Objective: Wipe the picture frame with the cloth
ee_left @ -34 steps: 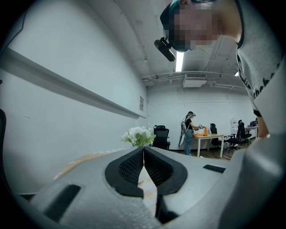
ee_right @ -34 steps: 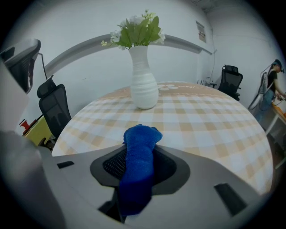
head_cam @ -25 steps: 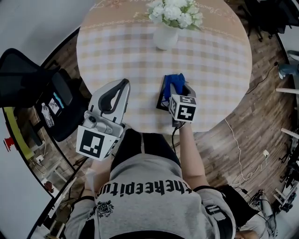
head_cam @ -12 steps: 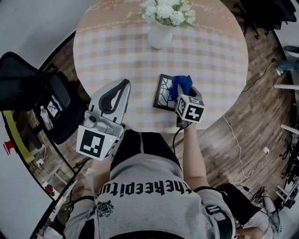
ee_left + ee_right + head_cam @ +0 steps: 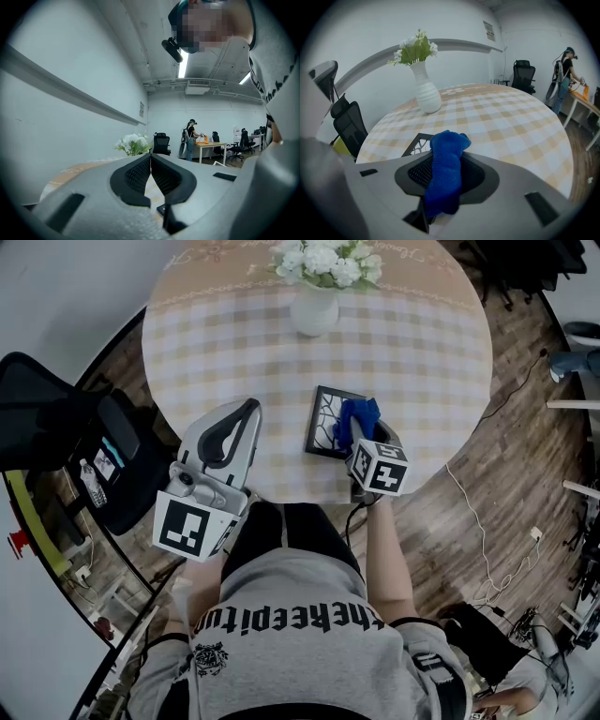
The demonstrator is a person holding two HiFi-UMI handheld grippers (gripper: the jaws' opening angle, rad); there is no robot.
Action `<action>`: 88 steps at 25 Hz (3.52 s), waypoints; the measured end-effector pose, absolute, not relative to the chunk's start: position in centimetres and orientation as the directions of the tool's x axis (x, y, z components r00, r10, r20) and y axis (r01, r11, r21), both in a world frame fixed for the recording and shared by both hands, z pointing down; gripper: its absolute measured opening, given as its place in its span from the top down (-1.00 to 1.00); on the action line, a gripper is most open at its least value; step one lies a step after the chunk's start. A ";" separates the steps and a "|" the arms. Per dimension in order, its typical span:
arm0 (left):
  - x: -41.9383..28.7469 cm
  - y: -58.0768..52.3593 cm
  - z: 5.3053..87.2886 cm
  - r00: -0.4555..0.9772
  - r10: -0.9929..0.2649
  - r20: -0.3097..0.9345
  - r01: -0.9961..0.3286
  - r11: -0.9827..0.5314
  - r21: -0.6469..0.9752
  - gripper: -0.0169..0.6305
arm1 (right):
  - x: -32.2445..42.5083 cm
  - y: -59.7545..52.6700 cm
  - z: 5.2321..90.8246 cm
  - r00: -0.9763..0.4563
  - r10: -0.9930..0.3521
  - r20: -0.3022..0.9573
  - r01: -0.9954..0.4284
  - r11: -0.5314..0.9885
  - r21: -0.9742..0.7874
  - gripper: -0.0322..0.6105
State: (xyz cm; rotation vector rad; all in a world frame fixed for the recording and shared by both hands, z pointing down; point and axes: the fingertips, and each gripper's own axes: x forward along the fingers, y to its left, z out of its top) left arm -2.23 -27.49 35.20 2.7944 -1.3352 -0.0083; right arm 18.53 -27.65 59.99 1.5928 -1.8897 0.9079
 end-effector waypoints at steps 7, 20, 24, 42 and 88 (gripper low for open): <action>-2.3 -27.4 35.2 0.635 -0.772 0.016 -0.772 -0.634 0.041 0.90 | 18.3 -26.7 60.2 -0.198 -0.649 0.734 -0.979 0.089 -0.185 0.46; -3.3 -27.2 34.9 0.620 -0.785 0.021 -0.785 -0.619 0.033 0.90 | 15.0 -27.5 60.5 -0.222 -0.635 0.740 -0.975 0.134 -0.178 0.46; -3.6 -27.1 34.7 0.615 -0.788 0.019 -0.788 -0.615 0.029 0.90 | 12.7 -27.6 60.6 -0.246 -0.620 0.745 -0.969 0.173 -0.175 0.46; -5.2 -26.1 34.2 0.642 -0.767 0.003 -0.766 -0.642 0.028 0.90 | 9.1 -26.8 60.6 -0.282 -0.601 0.748 -0.959 0.208 -0.194 0.46; -0.9 -25.3 33.7 0.725 -0.689 -0.016 -0.688 -0.725 0.023 0.90 | 17.1 -22.5 59.6 -0.158 -0.669 0.726 -0.987 0.110 -0.114 0.46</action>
